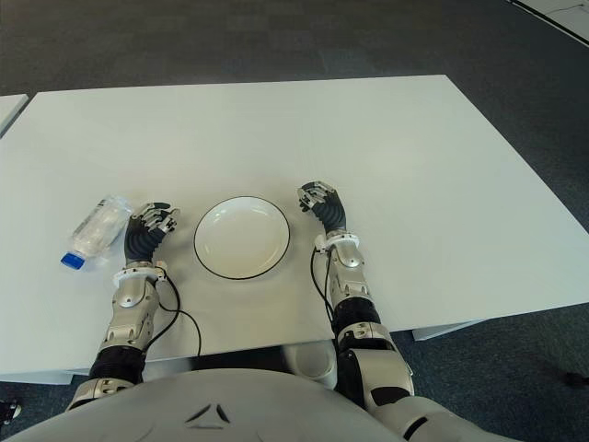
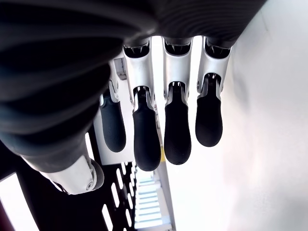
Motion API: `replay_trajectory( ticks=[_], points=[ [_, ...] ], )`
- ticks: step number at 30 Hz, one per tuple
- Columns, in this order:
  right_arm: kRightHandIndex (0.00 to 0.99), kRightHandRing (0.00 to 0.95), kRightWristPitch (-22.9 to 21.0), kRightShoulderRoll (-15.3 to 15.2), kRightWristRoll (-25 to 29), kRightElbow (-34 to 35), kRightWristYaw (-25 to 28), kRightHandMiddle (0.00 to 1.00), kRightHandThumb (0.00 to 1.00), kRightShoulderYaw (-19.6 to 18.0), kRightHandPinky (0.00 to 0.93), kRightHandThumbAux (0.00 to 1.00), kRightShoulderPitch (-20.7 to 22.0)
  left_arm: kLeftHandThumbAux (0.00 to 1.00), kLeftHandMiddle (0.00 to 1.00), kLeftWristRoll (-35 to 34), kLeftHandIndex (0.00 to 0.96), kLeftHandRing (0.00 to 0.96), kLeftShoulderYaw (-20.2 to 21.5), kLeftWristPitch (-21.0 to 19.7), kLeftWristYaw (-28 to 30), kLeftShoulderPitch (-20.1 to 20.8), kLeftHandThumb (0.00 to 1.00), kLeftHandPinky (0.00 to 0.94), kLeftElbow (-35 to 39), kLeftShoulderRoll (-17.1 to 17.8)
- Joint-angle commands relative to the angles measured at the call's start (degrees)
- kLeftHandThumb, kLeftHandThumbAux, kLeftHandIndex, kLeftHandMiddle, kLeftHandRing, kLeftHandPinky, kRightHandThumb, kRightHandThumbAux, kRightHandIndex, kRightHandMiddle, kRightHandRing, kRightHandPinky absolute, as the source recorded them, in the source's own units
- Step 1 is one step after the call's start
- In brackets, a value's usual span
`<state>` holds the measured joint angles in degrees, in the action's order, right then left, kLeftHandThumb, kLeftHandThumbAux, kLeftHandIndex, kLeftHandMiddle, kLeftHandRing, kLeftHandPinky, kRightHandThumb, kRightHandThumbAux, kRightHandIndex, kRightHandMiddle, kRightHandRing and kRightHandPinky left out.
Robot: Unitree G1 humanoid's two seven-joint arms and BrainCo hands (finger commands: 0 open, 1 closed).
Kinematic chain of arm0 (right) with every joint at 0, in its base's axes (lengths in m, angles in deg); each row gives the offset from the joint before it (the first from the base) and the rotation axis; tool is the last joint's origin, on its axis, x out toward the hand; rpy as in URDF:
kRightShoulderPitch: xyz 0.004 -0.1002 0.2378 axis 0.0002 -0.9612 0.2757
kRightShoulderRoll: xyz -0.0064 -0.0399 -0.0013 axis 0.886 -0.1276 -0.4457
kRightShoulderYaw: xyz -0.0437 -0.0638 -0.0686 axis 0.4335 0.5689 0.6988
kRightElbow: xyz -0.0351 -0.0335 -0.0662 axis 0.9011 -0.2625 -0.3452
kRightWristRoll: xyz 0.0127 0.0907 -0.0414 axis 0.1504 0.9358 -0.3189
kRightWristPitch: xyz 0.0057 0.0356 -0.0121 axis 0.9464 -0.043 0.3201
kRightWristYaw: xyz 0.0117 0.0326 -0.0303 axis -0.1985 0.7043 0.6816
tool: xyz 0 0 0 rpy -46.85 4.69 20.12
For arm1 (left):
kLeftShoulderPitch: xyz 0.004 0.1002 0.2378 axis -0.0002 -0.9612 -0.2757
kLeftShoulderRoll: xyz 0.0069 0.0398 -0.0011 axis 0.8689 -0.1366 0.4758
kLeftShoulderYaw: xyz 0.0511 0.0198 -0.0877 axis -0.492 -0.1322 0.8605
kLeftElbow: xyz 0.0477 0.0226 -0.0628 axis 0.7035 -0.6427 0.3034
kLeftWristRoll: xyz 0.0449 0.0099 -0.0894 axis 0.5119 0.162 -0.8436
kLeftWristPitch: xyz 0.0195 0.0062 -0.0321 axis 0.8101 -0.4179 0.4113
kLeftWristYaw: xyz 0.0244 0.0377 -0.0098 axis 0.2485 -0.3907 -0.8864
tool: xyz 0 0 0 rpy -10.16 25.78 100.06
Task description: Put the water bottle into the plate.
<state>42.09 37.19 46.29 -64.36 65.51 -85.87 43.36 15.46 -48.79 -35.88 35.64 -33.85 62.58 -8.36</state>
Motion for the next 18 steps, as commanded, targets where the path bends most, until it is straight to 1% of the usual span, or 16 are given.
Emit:
replay_trajectory(
  ticks=[1, 5, 7, 9, 14, 18],
  points=[
    [0.436, 0.601, -4.5, 0.34, -0.11, -2.94, -0.43, 0.632, 0.705, 0.15, 0.591, 0.727, -4.05, 0.714, 0.577, -0.98, 0.432, 0.559, 0.32, -5.36, -0.35, -3.39, 0.705, 0.54, -3.1, -1.29],
    [0.436, 0.6, -4.63, 0.36, -0.03, -2.86, -0.24, 0.631, 0.706, 0.06, 0.588, 0.727, -4.05, 0.714, 0.58, -1.1, 0.432, 0.565, 0.36, -5.34, -0.31, -3.49, 0.705, 0.55, -2.69, -1.33],
    [0.436, 0.6, -4.58, 0.38, 0.09, -2.83, -0.07, 0.63, 0.706, 0.01, 0.588, 0.727, -4.06, 0.714, 0.588, -1.2, 0.432, 0.573, 0.23, -5.3, -0.19, -4.16, 0.705, 0.56, -0.98, -1.43],
    [0.436, 0.601, -4.5, 0.4, 0.11, -2.84, 0.01, 0.631, 0.706, 0.0, 0.589, 0.727, -4.07, 0.714, 0.594, -0.84, 0.432, 0.578, -0.08, -4.34, -0.23, -4.6, 0.706, 0.564, 0.02, -1.42],
    [0.436, 0.604, -4.45, 0.38, -0.09, -2.7, 0.0, 0.633, 0.705, 0.11, 0.592, 0.727, -4.19, 0.714, 0.602, 2.9, 0.433, 0.585, -1.51, -3.39, -2.13, -5.65, 0.706, 0.566, 3.06, -0.67],
    [0.436, 0.608, -4.42, 0.39, -0.08, -2.61, 0.06, 0.636, 0.705, 0.12, 0.598, 0.727, -4.24, 0.715, 0.597, 6.07, 0.432, 0.589, -2.33, -2.47, -4.24, -6.03, 0.707, 0.58, 3.75, -0.24]
  ],
)
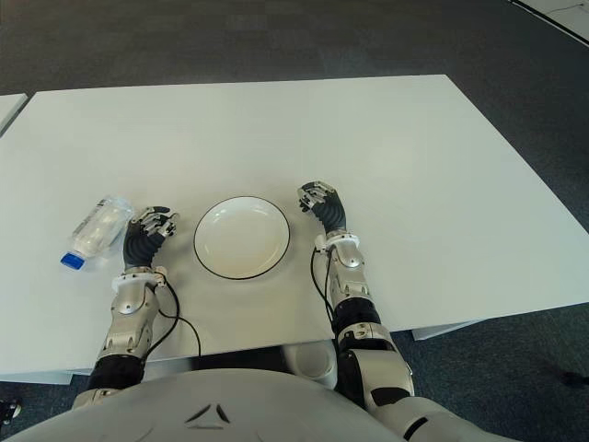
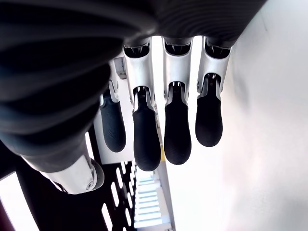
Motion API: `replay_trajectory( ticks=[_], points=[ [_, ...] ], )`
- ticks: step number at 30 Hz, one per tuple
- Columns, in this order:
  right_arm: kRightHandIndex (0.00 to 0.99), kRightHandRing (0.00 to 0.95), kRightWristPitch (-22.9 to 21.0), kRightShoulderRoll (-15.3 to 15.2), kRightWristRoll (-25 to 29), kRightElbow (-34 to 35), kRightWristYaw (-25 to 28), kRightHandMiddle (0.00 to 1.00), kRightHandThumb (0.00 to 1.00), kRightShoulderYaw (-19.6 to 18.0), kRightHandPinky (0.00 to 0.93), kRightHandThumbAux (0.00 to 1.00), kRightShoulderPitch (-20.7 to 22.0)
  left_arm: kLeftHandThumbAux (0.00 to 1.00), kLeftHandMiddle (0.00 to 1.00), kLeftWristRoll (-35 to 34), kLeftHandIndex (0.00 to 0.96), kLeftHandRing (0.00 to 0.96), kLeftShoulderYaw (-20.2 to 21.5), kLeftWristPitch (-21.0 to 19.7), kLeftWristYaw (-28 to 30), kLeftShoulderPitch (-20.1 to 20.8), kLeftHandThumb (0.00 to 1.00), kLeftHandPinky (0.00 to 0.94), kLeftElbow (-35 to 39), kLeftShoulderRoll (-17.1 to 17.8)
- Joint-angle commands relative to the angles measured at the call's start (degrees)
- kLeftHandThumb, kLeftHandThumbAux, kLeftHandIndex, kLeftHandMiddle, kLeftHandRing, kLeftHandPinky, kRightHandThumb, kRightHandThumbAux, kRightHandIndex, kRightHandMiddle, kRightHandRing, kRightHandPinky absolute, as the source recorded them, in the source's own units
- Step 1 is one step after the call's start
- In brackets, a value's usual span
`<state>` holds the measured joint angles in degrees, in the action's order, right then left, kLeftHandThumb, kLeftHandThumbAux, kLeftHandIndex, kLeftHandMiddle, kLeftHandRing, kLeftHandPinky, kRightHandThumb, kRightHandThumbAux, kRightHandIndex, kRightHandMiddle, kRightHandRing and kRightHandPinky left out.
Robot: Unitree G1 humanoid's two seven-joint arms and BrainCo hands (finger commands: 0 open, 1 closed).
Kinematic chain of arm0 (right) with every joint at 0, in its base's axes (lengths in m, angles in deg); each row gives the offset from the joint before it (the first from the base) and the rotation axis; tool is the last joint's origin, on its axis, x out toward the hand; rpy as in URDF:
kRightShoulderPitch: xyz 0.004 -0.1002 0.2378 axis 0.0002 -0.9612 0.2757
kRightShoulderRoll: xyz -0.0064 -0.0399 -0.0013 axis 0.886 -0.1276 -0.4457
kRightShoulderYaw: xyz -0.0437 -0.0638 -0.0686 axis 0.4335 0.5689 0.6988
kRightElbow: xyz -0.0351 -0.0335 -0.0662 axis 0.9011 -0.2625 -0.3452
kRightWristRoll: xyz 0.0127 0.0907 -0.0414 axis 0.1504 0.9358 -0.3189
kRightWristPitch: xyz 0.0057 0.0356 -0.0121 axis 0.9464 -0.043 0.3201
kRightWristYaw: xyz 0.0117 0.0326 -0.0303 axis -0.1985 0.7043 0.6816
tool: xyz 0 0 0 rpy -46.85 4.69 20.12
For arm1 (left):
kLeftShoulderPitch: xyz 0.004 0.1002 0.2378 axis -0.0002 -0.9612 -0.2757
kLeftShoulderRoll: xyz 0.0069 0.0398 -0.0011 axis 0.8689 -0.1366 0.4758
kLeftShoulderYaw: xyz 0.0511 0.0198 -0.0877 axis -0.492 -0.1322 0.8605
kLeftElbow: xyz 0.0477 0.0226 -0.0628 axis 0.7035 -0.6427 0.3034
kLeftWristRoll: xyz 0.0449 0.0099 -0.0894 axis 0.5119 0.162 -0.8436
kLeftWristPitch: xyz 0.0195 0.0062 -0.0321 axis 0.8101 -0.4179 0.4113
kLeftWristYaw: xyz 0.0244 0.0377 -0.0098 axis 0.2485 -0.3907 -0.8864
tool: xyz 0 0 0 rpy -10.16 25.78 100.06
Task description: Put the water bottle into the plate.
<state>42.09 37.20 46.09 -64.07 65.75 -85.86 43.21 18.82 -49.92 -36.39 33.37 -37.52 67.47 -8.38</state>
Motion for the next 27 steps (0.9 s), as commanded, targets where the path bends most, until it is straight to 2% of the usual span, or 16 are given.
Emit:
replay_trajectory(
  ticks=[1, 3, 5, 8, 11, 13, 14, 17, 19, 20, 22, 25, 27],
  points=[
    [0.436, 0.608, -4.41, 0.38, 0.12, -2.87, -0.15, 0.636, 0.705, 0.13, 0.599, 0.727, -4.12, 0.715, 0.597, 5.69, 0.432, 0.59, -1.91, -1.26, -3.85, -2.61, 0.707, 0.581, -0.69, 0.56],
    [0.436, 0.612, -4.41, 0.38, 0.13, -2.86, -0.11, 0.64, 0.705, 0.14, 0.6, 0.727, -4.13, 0.716, 0.61, 12.55, 0.432, 0.612, -3.35, -0.57, -8.29, -3.37, 0.708, 0.616, 1.15, 2.37],
    [0.436, 0.614, -4.46, 0.39, 0.15, -2.83, -0.08, 0.642, 0.705, 0.14, 0.602, 0.727, -4.14, 0.717, 0.622, 20.19, 0.432, 0.627, -4.56, -1.67, -14.03, -4.15, 0.708, 0.631, 3.62, 3.79],
    [0.436, 0.617, -4.54, 0.4, 0.14, -2.74, -0.06, 0.646, 0.705, 0.13, 0.605, 0.727, -4.17, 0.718, 0.64, 25.27, 0.431, 0.644, -5.34, -2.97, -18.3, -4.52, 0.709, 0.642, 4.89, 4.33],
    [0.436, 0.615, -4.75, 0.45, 0.21, -2.56, -0.11, 0.643, 0.705, 0.07, 0.598, 0.728, -4.18, 0.718, 0.621, 36.81, 0.43, 0.618, -7.43, -10.03, -27.36, -3.83, 0.709, 0.6, 6.14, 5.65],
    [0.436, 0.614, -4.74, 0.49, 0.17, -2.65, -0.21, 0.642, 0.705, 0.04, 0.595, 0.728, -4.11, 0.718, 0.589, 40.02, 0.43, 0.583, -7.94, -13.36, -29.64, -3.55, 0.71, 0.561, 6.94, 5.66],
    [0.436, 0.614, -4.73, 0.51, 0.15, -2.66, -0.25, 0.642, 0.705, 0.04, 0.597, 0.728, -4.1, 0.718, 0.523, 41.05, 0.428, 0.52, -8.14, -14.89, -30.34, -3.48, 0.709, 0.511, 7.41, 5.56],
    [0.436, 0.615, -4.65, 0.59, 0.19, -2.59, -0.37, 0.642, 0.705, 0.0, 0.6, 0.728, -4.13, 0.718, 0.409, 44.28, 0.422, 0.409, -8.81, -18.01, -34.41, -3.22, 0.707, 0.422, 8.21, 5.4],
    [0.436, 0.616, -4.6, 0.63, 0.24, -2.56, -0.42, 0.643, 0.705, -0.03, 0.599, 0.727, -4.15, 0.719, 0.252, 45.79, 0.412, 0.253, -9.35, -19.31, -36.77, -3.03, 0.703, 0.293, 8.34, 5.54],
    [0.436, 0.616, -4.55, 0.69, 0.35, -2.53, -0.42, 0.643, 0.705, -0.1, 0.599, 0.727, -4.16, 0.719, 0.231, 46.97, 0.41, 0.232, -9.67, -20.16, -38.59, -2.78, 0.702, 0.275, 8.09, 5.77],
    [0.436, 0.614, -4.46, 0.78, 0.54, -2.49, -0.41, 0.641, 0.706, -0.24, 0.596, 0.727, -4.16, 0.722, 0.096, 48.89, 0.201, 0.095, -10.2, -21.94, -41.93, -2.24, 0.62, 0.121, 7.27, 6.11],
    [0.436, 0.609, -4.43, 0.9, 0.67, -2.64, -0.66, 0.637, 0.706, -0.49, 0.59, 0.727, -4.01, 0.661, 0.031, 51.56, 0.078, 0.031, -10.66, -26.57, -46.21, -1.1, 0.605, 0.039, 5.07, 6.0],
    [0.436, 0.605, -4.43, 0.97, 0.64, -2.81, -0.92, 0.633, 0.706, -0.6, 0.587, 0.727, -3.88, 0.602, 0.016, 52.54, 0.039, 0.015, -10.93, -29.75, -47.55, -0.52, 0.615, 0.02, 4.4, 5.71]
  ],
)
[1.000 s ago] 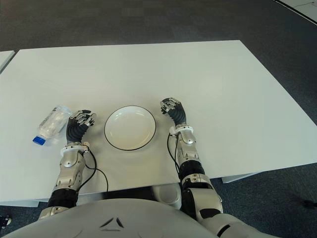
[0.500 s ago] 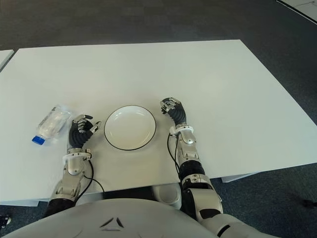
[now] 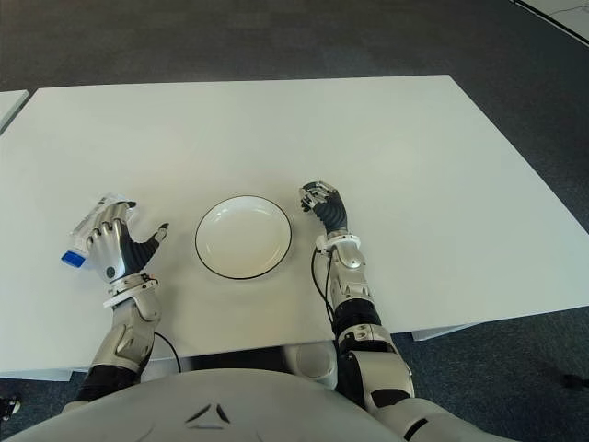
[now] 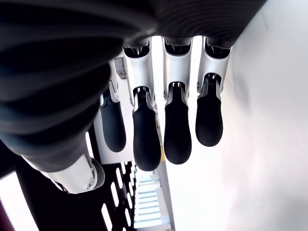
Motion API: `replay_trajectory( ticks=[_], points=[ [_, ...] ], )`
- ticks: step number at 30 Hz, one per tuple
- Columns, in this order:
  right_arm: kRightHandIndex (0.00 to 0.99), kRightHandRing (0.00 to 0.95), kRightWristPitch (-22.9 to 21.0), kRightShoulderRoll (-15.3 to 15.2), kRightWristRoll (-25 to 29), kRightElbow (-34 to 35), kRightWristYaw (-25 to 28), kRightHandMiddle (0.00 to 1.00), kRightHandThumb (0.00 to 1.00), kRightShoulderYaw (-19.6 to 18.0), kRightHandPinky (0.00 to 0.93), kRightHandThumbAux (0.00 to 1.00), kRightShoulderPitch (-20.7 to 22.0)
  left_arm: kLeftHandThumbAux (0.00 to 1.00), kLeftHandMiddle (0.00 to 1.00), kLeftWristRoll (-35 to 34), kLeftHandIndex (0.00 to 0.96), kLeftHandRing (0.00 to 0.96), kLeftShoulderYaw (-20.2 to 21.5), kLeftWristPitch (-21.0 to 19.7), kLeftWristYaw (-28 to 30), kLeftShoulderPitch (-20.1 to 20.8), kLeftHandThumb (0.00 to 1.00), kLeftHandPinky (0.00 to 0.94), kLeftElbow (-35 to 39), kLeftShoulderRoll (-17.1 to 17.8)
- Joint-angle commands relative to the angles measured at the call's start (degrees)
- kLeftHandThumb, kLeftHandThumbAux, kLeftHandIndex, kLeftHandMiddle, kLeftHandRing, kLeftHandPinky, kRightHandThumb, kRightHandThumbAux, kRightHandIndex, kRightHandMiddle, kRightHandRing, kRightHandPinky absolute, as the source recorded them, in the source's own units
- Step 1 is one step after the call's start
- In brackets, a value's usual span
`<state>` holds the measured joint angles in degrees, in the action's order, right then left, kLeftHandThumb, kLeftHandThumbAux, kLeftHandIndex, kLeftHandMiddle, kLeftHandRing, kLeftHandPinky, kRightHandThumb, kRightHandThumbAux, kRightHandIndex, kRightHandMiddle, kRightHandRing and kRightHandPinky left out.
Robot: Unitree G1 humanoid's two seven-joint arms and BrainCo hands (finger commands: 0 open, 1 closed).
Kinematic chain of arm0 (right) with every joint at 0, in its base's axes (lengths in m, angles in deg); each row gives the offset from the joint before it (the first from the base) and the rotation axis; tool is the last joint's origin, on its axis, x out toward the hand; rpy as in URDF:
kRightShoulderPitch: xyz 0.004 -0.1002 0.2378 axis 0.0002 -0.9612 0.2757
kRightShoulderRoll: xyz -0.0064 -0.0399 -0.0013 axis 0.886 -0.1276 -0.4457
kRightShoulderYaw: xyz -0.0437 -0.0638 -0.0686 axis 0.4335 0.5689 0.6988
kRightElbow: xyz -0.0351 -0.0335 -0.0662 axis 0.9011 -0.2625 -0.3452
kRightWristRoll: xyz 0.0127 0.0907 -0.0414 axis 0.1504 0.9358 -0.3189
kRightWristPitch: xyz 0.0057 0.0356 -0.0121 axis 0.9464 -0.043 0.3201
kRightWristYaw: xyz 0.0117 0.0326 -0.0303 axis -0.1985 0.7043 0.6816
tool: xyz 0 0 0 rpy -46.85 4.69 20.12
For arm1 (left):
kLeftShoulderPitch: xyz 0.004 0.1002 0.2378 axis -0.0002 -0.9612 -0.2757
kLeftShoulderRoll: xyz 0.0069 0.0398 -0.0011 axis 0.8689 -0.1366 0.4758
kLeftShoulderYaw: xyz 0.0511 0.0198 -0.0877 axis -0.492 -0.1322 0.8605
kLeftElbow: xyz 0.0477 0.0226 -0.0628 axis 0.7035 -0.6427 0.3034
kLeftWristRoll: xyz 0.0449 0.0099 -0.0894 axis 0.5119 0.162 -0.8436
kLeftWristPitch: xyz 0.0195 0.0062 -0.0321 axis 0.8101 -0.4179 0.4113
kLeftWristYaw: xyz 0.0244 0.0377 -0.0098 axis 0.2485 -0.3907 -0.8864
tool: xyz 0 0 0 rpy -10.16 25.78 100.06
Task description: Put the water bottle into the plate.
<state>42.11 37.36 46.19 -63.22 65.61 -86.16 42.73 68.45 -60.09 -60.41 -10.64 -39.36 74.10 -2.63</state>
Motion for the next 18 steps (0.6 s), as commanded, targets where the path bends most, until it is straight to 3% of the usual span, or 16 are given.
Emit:
replay_trajectory(
  ticks=[1, 7, 14, 18],
  points=[
    [0.436, 0.602, -4.44, 0.83, 0.51, -3.71, -0.88, 0.631, 0.706, -0.35, 0.585, 0.727, -3.36, 0.56, 0.01, 3.15, 0.025, 0.01, -0.93, -7.0, -3.92, 1.53, 0.62, 0.012, -2.38, -0.15],
    [0.436, 0.593, -4.17, 0.92, 0.27, -4.03, -1.47, 0.622, 0.706, -0.49, 0.58, 0.727, -3.21, 0.405, 0.0, 3.5, 0.002, 0.0, -1.36, -13.88, -4.83, 2.49, 0.609, 0.001, -2.82, -0.71],
    [0.436, 0.587, -3.69, 0.91, 0.05, -4.7, -1.77, 0.615, 0.705, -0.48, 0.577, 0.727, -2.87, 0.301, 0.0, 2.19, 0.0, 0.0, -0.51, -19.11, -5.63, 4.16, 0.588, 0.0, -4.26, -0.98],
    [0.435, 0.586, -3.72, 0.86, 0.01, -4.89, -1.66, 0.613, 0.705, -0.42, 0.579, 0.727, -2.75, 0.252, 0.0, 3.28, 0.0, 0.0, -0.44, -26.48, -2.25, 5.4, 0.577, 0.0, -4.96, -0.72]
  ],
)
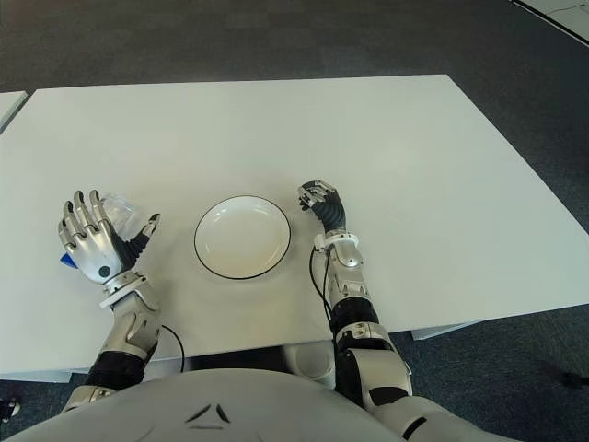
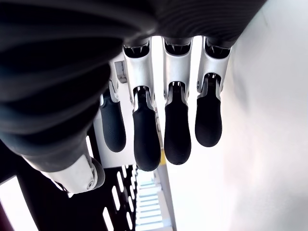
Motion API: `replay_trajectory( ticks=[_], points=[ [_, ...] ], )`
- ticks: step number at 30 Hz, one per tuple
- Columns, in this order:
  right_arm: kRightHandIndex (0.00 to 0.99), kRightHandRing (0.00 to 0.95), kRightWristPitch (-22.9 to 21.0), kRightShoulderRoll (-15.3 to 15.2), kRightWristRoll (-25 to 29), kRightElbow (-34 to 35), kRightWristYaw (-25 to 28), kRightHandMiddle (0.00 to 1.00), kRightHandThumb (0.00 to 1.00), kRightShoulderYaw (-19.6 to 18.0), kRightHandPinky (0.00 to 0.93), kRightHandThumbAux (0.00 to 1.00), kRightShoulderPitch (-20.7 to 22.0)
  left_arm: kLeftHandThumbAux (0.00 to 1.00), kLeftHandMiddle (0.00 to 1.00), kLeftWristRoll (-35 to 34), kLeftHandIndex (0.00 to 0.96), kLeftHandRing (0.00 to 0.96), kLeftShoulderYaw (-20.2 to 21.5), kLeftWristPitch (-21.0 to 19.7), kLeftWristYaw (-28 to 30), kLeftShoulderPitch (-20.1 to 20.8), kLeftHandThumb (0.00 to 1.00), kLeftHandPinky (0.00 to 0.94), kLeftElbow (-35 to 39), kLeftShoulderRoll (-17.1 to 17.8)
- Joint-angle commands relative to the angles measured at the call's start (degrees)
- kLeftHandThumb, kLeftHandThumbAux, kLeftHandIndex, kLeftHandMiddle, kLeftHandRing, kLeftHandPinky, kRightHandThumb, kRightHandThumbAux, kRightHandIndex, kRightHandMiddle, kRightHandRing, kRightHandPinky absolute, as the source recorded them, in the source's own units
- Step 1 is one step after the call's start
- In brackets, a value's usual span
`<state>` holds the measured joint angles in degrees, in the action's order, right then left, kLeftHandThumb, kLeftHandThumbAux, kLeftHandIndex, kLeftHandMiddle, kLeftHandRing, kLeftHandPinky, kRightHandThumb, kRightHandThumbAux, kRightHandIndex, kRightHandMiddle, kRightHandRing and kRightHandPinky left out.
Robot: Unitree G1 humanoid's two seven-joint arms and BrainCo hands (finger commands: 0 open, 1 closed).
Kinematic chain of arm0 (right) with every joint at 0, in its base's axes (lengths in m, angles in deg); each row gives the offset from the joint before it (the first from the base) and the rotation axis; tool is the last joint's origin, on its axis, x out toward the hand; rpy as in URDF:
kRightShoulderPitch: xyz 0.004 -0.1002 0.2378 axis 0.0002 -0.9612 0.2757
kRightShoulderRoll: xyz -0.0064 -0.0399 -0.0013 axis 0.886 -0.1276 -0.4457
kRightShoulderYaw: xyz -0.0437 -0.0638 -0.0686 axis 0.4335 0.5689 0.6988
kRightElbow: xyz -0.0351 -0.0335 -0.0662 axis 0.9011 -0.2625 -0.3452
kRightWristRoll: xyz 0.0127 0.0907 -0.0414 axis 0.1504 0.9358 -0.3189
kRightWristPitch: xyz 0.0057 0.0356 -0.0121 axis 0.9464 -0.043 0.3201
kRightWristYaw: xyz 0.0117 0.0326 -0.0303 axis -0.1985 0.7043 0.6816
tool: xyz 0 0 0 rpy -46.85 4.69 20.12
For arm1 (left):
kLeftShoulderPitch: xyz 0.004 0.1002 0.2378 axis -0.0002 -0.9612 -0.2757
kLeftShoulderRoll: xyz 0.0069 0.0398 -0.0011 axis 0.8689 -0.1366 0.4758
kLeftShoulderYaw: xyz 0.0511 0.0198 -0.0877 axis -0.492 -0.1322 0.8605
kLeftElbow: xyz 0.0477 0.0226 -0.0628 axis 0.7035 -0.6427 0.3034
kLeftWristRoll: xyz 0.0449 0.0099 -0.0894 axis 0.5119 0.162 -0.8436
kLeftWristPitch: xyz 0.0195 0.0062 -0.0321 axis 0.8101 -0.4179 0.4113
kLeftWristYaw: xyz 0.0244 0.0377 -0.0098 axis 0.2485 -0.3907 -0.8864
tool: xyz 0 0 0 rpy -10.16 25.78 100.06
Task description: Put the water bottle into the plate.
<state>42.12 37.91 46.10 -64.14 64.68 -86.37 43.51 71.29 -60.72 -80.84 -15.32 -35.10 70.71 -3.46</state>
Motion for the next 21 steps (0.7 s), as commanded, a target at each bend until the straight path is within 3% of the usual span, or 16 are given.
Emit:
replay_trajectory(
  ticks=[1, 4, 10, 21],
  points=[
    [0.435, 0.586, -3.74, 0.31, 0.1, -3.98, -0.72, 0.613, 0.705, -0.2, 0.579, 0.727, -3.52, 0.243, 0.0, 0.38, 0.0, 0.0, -0.01, -6.71, 2.63, 1.23, 0.575, 0.0, -1.56, 0.2],
    [0.435, 0.587, -3.89, 0.3, 0.05, -3.92, -0.75, 0.615, 0.705, -0.15, 0.581, 0.727, -3.52, 0.223, 0.0, 2.25, 0.0, 0.0, -1.07, -13.01, 5.49, 2.14, 0.566, 0.0, -2.18, 1.12],
    [0.436, 0.59, -4.2, 0.31, 0.1, -3.75, -0.55, 0.618, 0.705, -0.07, 0.583, 0.727, -3.54, 0.208, 0.0, 3.12, 0.0, 0.0, -2.32, -19.12, 8.76, 3.65, 0.559, 0.0, -3.49, 3.18],
    [0.436, 0.592, -4.36, 0.25, 0.75, -3.6, 0.64, 0.62, 0.705, -0.25, 0.583, 0.727, -3.57, 0.179, 0.0, 0.38, 0.0, 0.0, -3.02, -21.71, 11.42, 7.27, 0.534, 0.0, -8.85, 6.2]
  ],
)
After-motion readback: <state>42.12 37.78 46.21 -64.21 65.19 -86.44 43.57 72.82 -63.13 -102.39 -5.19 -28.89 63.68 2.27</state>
